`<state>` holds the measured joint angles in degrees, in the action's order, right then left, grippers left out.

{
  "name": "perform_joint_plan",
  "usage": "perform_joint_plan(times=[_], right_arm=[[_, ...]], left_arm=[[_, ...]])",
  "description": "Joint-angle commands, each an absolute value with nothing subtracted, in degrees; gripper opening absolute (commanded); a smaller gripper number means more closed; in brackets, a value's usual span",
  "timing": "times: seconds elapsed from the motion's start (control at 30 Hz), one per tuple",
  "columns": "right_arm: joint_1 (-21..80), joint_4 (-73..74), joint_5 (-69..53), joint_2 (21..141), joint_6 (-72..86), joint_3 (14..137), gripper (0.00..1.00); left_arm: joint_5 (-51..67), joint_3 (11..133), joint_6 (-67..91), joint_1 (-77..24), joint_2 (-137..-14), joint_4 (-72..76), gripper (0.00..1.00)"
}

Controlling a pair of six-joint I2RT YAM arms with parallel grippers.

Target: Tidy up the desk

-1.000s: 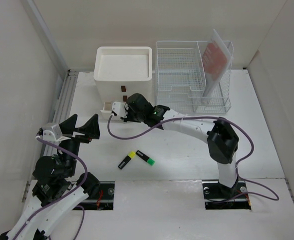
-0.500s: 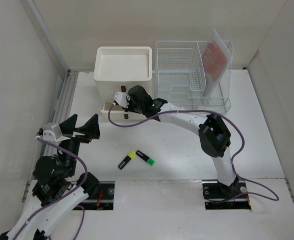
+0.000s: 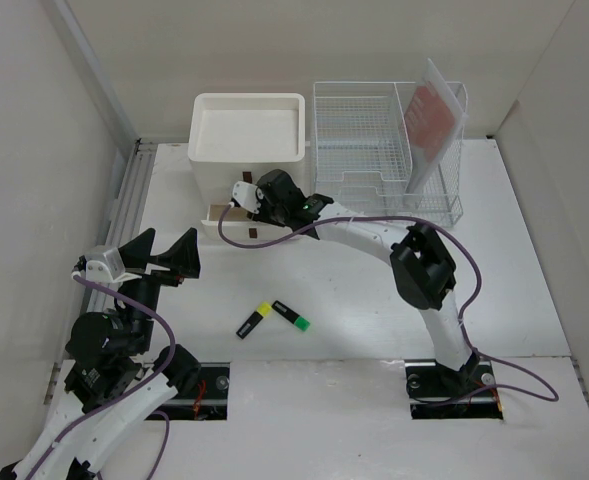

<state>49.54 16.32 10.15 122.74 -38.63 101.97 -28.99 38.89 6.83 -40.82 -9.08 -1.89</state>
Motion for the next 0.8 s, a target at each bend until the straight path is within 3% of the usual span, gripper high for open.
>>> perform_joint_plan(times=[0.0,0.1,0.37,0.47,0.5,0.53,0.57,0.67,0.77], right_arm=[[49.57,15.29,10.63,122.52,-37.62,105.03,0.44],[49.57,15.29,10.11,121.99,-37.09,104.50,0.50],[49.57,14.77,8.09,117.61,-35.86,101.43,0.51],[50.09,14.77,6.07,113.93,-35.34,99.06,0.36],[50.10,14.77,2.85,113.04,-35.33,98.44,0.28],[50.10,14.77,0.64,112.33,-35.33,97.39,0.14],[50.10,16.59,-5.74,111.63,-37.07,97.38,0.10],[50.10,24.39,-16.31,111.01,-40.86,98.08,0.01],[50.10,29.78,-25.56,113.90,-45.52,100.01,0.00]], left_arm=[[-29.27,38.58,5.98,-41.04,-8.88,1.05,0.98],[-29.27,38.58,5.98,-41.04,-8.88,1.05,0.98],[-29.27,38.58,5.98,-41.04,-8.88,1.05,0.98],[-29.27,38.58,5.98,-41.04,-8.88,1.05,0.98],[-29.27,38.58,5.98,-41.04,-8.88,1.05,0.98],[-29.27,38.58,5.98,-41.04,-8.88,1.05,0.98],[-29.27,38.58,5.98,-41.04,-8.88,1.05,0.98],[-29.27,38.58,5.98,-41.04,-8.88,1.05,0.98],[-29.27,38.58,5.98,-41.04,-8.88,1.05,0.98]])
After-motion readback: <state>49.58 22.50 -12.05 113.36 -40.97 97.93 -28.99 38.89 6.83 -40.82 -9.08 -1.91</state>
